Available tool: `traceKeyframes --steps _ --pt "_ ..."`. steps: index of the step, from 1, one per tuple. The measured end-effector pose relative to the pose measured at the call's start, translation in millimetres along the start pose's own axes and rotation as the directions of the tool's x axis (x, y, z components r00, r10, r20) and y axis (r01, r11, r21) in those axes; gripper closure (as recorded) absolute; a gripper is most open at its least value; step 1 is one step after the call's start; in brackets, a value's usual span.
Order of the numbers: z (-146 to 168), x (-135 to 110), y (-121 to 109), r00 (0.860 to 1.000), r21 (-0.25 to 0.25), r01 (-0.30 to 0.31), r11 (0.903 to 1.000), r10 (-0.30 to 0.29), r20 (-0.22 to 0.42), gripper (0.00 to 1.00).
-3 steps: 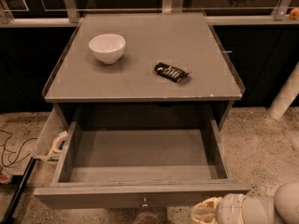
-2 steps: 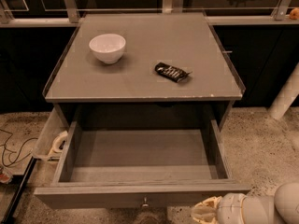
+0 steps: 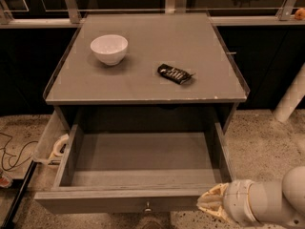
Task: Close top drawer
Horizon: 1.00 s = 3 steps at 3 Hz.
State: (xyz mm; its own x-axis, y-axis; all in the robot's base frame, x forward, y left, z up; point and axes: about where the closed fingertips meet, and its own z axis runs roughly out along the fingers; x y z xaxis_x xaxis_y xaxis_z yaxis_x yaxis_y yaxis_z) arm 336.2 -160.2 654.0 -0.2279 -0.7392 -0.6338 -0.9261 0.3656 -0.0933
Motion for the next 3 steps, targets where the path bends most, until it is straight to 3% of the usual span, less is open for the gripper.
traceKeyframes --steps 1,2,3 --pt "-0.7 -1.2 -1.3 1.000 0.002 0.003 1.0000 -0.003 -0.001 0.12" --pt "-0.6 -1.3 -1.3 1.000 0.003 0.003 1.0000 -0.003 -0.001 0.00" --pt "-0.3 -2.3 -1.6 1.000 0.006 0.008 0.9999 -0.008 -0.005 0.00"
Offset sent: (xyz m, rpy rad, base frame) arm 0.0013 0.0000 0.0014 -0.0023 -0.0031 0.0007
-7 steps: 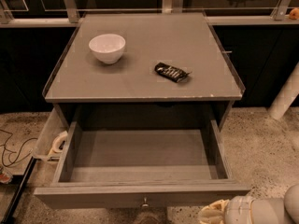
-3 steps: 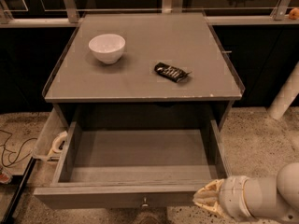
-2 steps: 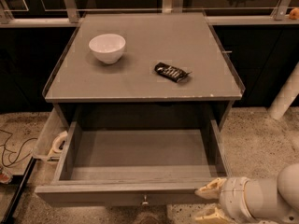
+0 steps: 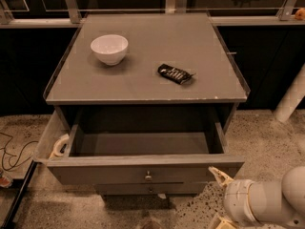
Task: Close top drawer
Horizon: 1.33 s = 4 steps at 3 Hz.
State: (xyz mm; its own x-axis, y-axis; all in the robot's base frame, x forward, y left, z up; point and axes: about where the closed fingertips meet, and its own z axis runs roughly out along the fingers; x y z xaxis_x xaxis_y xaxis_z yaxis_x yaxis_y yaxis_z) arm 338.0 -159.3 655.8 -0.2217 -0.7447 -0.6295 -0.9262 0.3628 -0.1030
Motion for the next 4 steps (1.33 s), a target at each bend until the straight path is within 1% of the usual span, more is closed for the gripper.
traceKeyframes --steps 1,2,3,4 --pt "11 -6 -21 1.000 0.003 0.016 0.9999 -0.016 0.001 0.19" --pt "23 -11 -75 0.999 0.042 0.035 0.9985 -0.034 -0.029 0.42" --pt "23 -11 -75 0.999 0.043 0.035 0.9985 -0.034 -0.029 0.66" --pt "32 -21 -112 0.997 0.057 0.051 0.9971 -0.048 -0.053 0.88"
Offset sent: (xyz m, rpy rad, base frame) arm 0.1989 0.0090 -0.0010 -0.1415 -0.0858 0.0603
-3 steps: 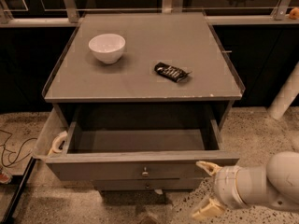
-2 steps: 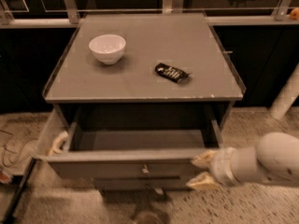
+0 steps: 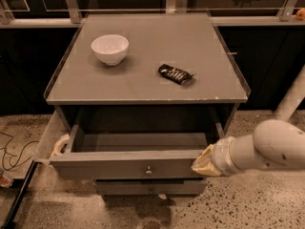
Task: Close top drawer
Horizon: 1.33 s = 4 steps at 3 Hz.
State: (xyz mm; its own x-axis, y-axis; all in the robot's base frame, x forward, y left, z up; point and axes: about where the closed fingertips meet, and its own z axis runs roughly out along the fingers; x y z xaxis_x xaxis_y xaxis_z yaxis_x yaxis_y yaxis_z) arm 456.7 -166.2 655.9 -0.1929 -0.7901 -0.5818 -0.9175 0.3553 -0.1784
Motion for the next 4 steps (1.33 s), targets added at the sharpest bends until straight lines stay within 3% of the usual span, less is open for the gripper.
traceKeyframes --steps 1,2,4 --pt "3 -2 -10 1.000 0.006 0.003 1.0000 -0.003 -0.008 1.00" --pt "10 -9 -48 1.000 0.040 0.003 0.9992 -0.003 -0.020 1.00" --pt "9 -9 -47 1.000 0.040 0.004 0.9992 -0.003 -0.020 0.58"
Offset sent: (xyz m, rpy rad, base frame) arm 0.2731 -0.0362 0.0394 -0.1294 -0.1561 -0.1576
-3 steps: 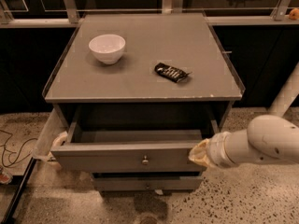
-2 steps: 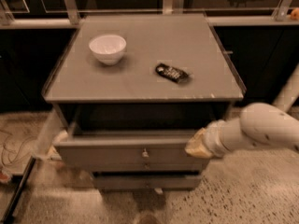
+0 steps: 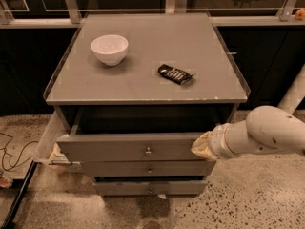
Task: Close top drawer
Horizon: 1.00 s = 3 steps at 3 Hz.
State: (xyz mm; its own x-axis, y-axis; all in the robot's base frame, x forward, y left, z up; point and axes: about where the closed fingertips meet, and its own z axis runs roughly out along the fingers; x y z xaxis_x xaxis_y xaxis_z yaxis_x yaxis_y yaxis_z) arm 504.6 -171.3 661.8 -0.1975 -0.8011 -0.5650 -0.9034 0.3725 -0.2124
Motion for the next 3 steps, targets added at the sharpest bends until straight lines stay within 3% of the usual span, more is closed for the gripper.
traceKeyframes --steps 2,3 --pt "0.0 0.0 0.0 1.000 0.000 0.000 1.0000 0.000 0.000 0.11" --pt "0.0 -0.1 0.1 1.000 0.000 0.000 1.0000 0.000 0.000 0.00"
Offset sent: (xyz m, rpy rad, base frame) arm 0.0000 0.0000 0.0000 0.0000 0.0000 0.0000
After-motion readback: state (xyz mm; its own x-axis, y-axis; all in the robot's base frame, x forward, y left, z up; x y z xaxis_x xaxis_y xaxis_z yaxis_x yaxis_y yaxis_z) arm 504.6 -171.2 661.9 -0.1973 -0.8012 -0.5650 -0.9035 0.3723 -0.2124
